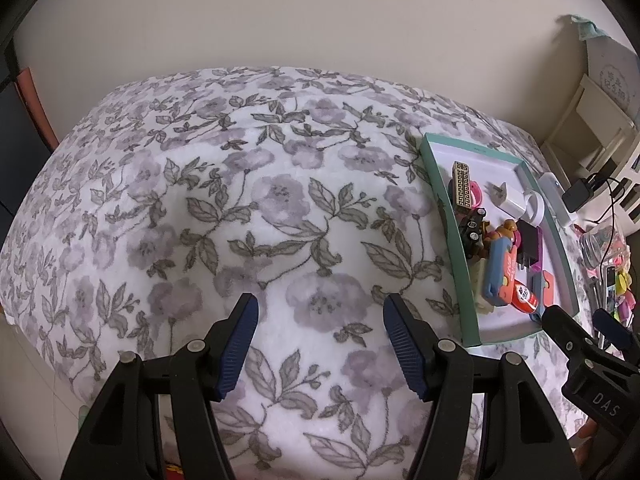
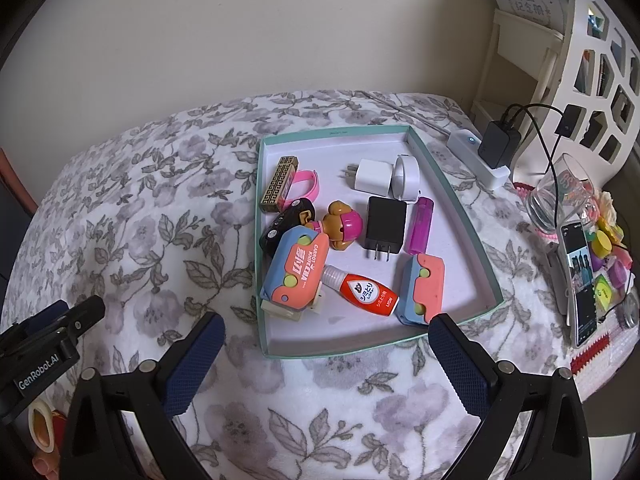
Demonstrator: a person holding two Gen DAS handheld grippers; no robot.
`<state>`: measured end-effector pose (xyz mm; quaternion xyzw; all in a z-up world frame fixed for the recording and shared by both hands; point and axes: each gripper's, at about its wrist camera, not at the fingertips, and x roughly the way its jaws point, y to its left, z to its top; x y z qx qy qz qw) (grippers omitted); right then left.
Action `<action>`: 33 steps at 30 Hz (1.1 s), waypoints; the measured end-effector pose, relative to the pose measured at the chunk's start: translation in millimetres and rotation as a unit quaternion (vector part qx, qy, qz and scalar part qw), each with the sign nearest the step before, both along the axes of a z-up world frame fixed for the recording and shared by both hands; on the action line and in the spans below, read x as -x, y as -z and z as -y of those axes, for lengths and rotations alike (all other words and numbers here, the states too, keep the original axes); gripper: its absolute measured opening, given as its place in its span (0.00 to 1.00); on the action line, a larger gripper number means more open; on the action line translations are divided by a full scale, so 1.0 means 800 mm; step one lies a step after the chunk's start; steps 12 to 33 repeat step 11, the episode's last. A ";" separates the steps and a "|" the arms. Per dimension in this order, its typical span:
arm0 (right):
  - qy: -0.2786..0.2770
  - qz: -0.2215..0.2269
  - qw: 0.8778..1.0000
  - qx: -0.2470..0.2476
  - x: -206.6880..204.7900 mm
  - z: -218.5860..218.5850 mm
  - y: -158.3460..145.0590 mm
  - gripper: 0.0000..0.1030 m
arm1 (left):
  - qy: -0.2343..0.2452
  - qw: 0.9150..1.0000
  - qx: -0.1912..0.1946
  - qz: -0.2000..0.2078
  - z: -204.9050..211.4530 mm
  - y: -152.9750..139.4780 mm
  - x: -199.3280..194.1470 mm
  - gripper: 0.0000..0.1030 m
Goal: Organize rigid objects
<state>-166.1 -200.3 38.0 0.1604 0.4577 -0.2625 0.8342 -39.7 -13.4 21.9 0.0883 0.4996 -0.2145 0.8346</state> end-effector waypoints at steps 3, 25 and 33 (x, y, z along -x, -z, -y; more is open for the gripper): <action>0.001 0.000 1.000 0.000 -0.001 -0.001 0.000 1.00 | -0.001 1.000 -0.002 0.002 0.001 0.000 0.001 0.64; -0.001 -0.001 1.000 0.000 0.000 0.000 0.000 1.00 | -0.004 1.000 -0.002 0.009 0.001 -0.002 0.001 0.64; -0.001 -0.001 1.000 0.000 0.000 0.000 0.000 1.00 | -0.004 1.000 -0.002 0.009 0.001 -0.002 0.001 0.64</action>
